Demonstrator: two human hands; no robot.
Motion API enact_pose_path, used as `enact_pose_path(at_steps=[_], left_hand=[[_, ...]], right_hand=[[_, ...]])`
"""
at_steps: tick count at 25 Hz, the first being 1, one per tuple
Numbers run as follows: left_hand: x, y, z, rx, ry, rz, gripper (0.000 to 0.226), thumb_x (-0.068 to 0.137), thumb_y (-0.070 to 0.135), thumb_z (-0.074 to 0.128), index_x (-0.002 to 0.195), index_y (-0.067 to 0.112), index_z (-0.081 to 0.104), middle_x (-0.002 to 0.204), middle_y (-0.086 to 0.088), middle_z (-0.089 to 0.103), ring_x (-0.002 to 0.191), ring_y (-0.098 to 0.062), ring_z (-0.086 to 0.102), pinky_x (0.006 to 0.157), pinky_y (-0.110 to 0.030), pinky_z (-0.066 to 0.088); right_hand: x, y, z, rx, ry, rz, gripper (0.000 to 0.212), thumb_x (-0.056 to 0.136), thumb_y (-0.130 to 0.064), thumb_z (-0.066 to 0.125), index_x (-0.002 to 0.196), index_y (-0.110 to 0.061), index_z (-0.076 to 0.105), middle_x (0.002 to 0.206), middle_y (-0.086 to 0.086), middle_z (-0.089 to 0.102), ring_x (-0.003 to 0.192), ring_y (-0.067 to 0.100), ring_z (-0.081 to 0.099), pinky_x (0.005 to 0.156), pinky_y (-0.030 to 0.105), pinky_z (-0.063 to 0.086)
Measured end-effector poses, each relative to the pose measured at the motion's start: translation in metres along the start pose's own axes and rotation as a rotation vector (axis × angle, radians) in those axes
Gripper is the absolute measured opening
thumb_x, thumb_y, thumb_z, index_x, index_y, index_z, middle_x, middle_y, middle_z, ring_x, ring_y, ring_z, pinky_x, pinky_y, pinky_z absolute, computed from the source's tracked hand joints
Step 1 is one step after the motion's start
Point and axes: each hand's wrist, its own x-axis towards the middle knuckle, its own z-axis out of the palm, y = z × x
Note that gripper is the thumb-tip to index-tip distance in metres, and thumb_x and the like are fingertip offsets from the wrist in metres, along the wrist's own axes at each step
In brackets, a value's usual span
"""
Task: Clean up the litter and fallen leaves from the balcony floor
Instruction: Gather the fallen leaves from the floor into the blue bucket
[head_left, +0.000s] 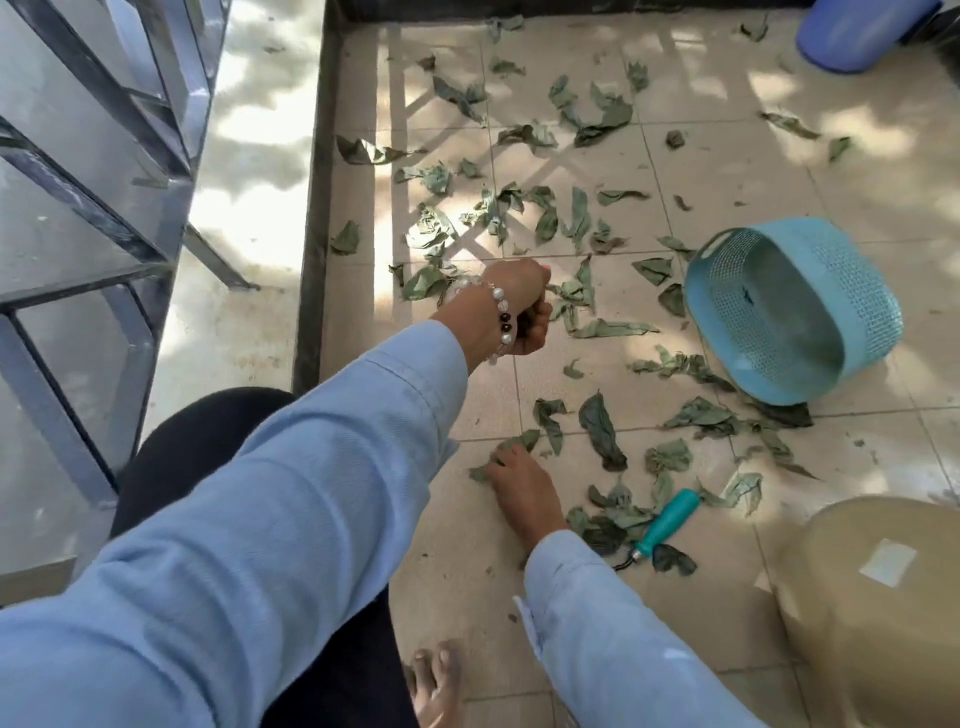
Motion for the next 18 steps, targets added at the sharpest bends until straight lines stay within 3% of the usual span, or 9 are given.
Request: enact_pose_path(at_steps=[2, 5, 7, 9, 11, 13, 14, 16, 18], left_hand=[[0.0, -0.002, 0.007, 0.042, -0.019, 0.021, 0.04, 0.101, 0.024, 0.043, 0.063, 0.013, 0.042, 0.046, -0.002, 0.043, 0.031, -0.013, 0.034, 0.039, -0.012, 0.033], [0.011, -0.006, 0.013, 0.045, -0.004, 0.01, 0.038, 0.103, 0.017, 0.036, 0.067, 0.012, 0.047, 0.044, -0.003, 0.048, 0.027, -0.013, 0.035, 0.041, -0.01, 0.029], [0.017, -0.011, 0.021, 0.073, 0.014, 0.064, 0.036, 0.101, 0.013, 0.037, 0.069, 0.01, 0.052, 0.056, -0.009, 0.057, 0.033, -0.015, 0.045, 0.041, -0.013, 0.037], [0.031, -0.024, 0.031, 0.279, 0.029, 0.167, 0.028, 0.098, 0.013, 0.047, 0.07, 0.015, 0.051, 0.082, -0.012, 0.064, 0.06, -0.021, 0.062, 0.056, -0.028, 0.055], [0.035, -0.033, 0.04, 0.298, -0.004, 0.194, 0.025, 0.097, 0.022, 0.049, 0.073, 0.017, 0.049, 0.087, -0.006, 0.062, 0.069, -0.016, 0.062, 0.062, -0.027, 0.057], [0.034, -0.036, 0.047, 0.112, -0.116, 0.072, 0.031, 0.097, 0.038, 0.044, 0.09, 0.011, 0.057, 0.094, -0.008, 0.067, 0.079, -0.02, 0.065, 0.067, -0.035, 0.06], [0.029, -0.035, 0.051, 0.009, -0.16, -0.016, 0.041, 0.097, 0.045, 0.041, 0.096, 0.009, 0.058, 0.092, -0.011, 0.068, 0.083, -0.024, 0.065, 0.071, -0.043, 0.059], [0.031, -0.033, 0.055, -0.157, -0.159, -0.09, 0.049, 0.096, 0.052, 0.04, 0.085, 0.008, 0.057, 0.076, -0.01, 0.064, 0.075, -0.025, 0.061, 0.074, -0.042, 0.056], [0.034, -0.03, 0.052, -0.197, -0.085, -0.08, 0.047, 0.095, 0.052, 0.044, 0.078, 0.008, 0.053, 0.073, -0.009, 0.061, 0.074, -0.022, 0.059, 0.091, -0.036, 0.051]], right_hand=[[0.008, 0.014, -0.028, 0.2, 0.003, 0.21, 0.018, 0.082, -0.002, 0.066, 0.097, -0.008, 0.074, 0.096, 0.008, 0.07, 0.089, 0.017, 0.062, 0.074, 0.019, 0.047], [0.013, 0.029, -0.093, 1.109, 0.277, 0.643, 0.022, 0.081, 0.003, 0.068, 0.1, -0.008, 0.069, 0.095, 0.007, 0.072, 0.086, 0.021, 0.068, 0.073, 0.02, 0.053], [0.015, 0.031, -0.132, 1.586, 0.466, 0.644, 0.025, 0.08, 0.011, 0.066, 0.093, -0.01, 0.06, 0.093, 0.015, 0.071, 0.082, 0.026, 0.069, 0.065, 0.028, 0.056], [0.022, 0.033, -0.159, 1.778, 0.541, 0.594, 0.027, 0.08, 0.012, 0.064, 0.085, -0.013, 0.055, 0.086, 0.014, 0.071, 0.076, 0.024, 0.068, 0.06, 0.03, 0.054], [0.03, 0.03, -0.173, 1.911, 0.622, 0.582, 0.023, 0.081, 0.012, 0.063, 0.081, -0.011, 0.059, 0.083, 0.013, 0.069, 0.074, 0.023, 0.066, 0.063, 0.033, 0.054], [0.037, 0.025, -0.171, 1.893, 0.763, 0.617, 0.021, 0.081, 0.012, 0.062, 0.081, -0.009, 0.064, 0.08, 0.012, 0.069, 0.074, 0.023, 0.066, 0.069, 0.036, 0.057], [0.039, 0.019, -0.167, 1.732, 0.817, 0.633, 0.021, 0.081, 0.012, 0.062, 0.081, -0.008, 0.067, 0.08, 0.01, 0.07, 0.075, 0.024, 0.067, 0.074, 0.039, 0.059], [0.037, 0.011, -0.157, 1.17, 0.843, 0.547, 0.022, 0.082, 0.008, 0.061, 0.087, -0.01, 0.073, 0.084, 0.006, 0.072, 0.079, 0.02, 0.068, 0.078, 0.039, 0.058], [0.031, 0.009, -0.15, 0.669, 0.759, 0.289, 0.023, 0.086, -0.002, 0.056, 0.096, -0.013, 0.073, 0.089, 0.001, 0.072, 0.086, 0.018, 0.063, 0.077, 0.038, 0.053]])
